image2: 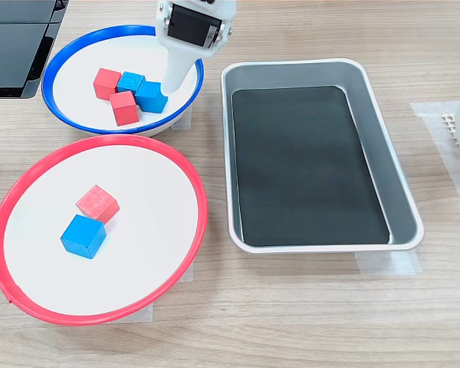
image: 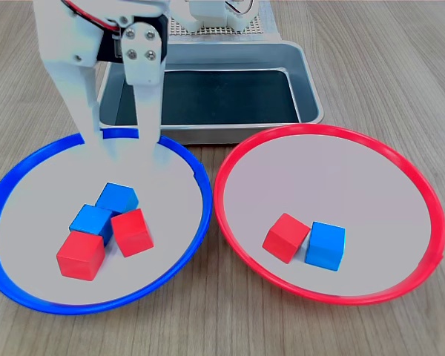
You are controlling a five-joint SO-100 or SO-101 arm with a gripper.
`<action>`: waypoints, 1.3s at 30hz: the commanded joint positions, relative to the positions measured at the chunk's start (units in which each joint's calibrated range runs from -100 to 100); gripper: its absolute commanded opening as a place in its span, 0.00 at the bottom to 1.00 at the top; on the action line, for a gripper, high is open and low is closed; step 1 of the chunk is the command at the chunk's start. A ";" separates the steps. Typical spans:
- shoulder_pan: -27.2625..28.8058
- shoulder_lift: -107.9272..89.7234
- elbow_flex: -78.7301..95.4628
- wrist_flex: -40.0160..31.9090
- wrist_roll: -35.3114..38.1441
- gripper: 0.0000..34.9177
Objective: Relocate any misplaced blocks to their matching dishes.
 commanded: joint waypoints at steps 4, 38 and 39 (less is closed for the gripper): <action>-1.96 -1.49 -6.05 -1.38 -2.34 0.27; 1.62 20.69 -33.17 0.77 -14.02 0.48; 1.62 21.20 -33.63 0.85 -13.92 0.49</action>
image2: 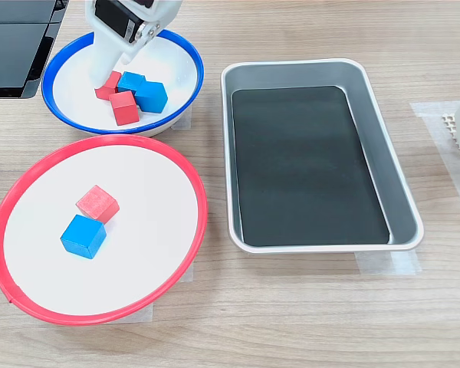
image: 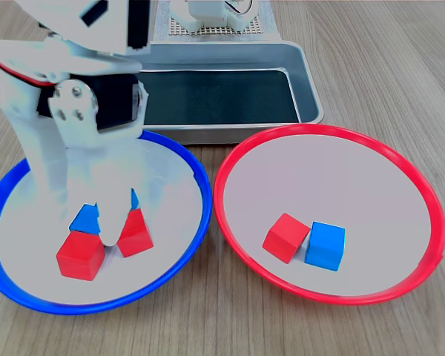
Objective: Relocate any misplaced blocks to their matching dishes.
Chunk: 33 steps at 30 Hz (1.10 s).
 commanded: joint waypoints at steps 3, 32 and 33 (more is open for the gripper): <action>0.30 1.76 -5.05 0.69 0.49 0.49; 0.20 10.04 -12.61 -0.79 2.54 0.37; 0.20 10.04 -12.61 -0.79 2.59 0.37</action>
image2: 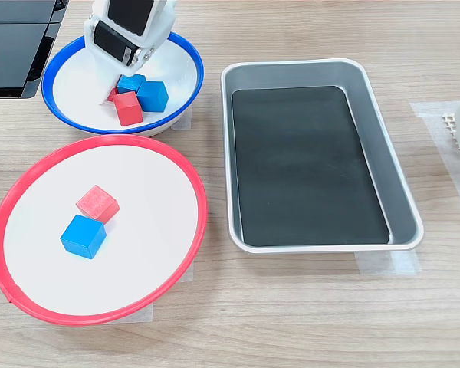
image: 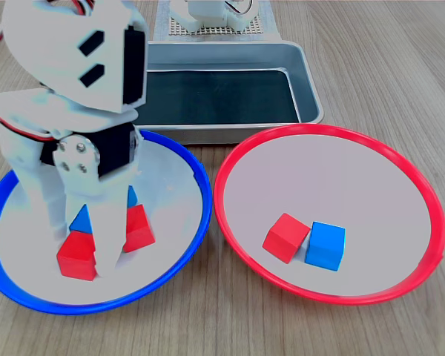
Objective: Relocate any misplaced blocks to their matching dishes.
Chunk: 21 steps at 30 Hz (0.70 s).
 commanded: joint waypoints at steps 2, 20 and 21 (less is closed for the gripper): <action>-0.24 -0.62 -2.35 -0.63 0.54 0.35; -0.90 -1.73 -1.26 -0.47 2.59 0.01; -0.90 -2.15 -0.99 -0.47 2.59 0.01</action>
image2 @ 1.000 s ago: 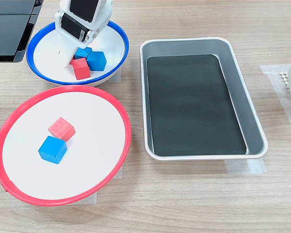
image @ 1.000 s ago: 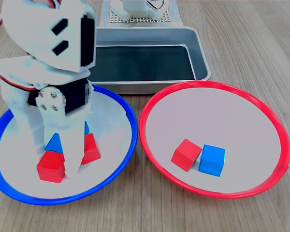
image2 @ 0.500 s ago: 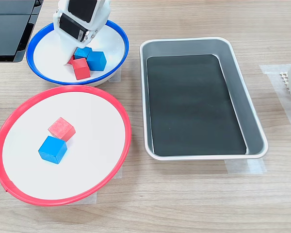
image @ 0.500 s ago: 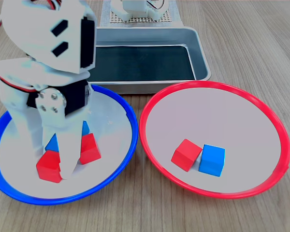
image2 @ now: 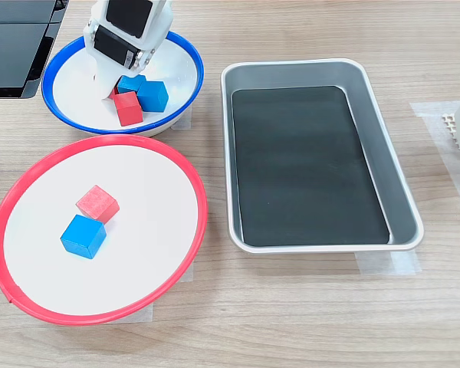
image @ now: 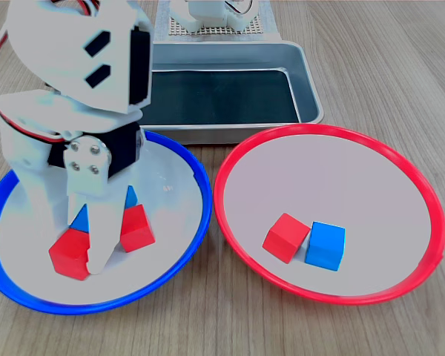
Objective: Relocate any misplaced blocks to their matching dishes.
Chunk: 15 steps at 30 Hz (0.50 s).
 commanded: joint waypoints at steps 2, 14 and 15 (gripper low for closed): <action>-0.46 -3.95 0.47 -0.38 0.10 0.01; -5.82 -24.59 9.12 9.03 -3.96 0.01; -6.86 -26.21 9.94 10.27 -4.54 0.01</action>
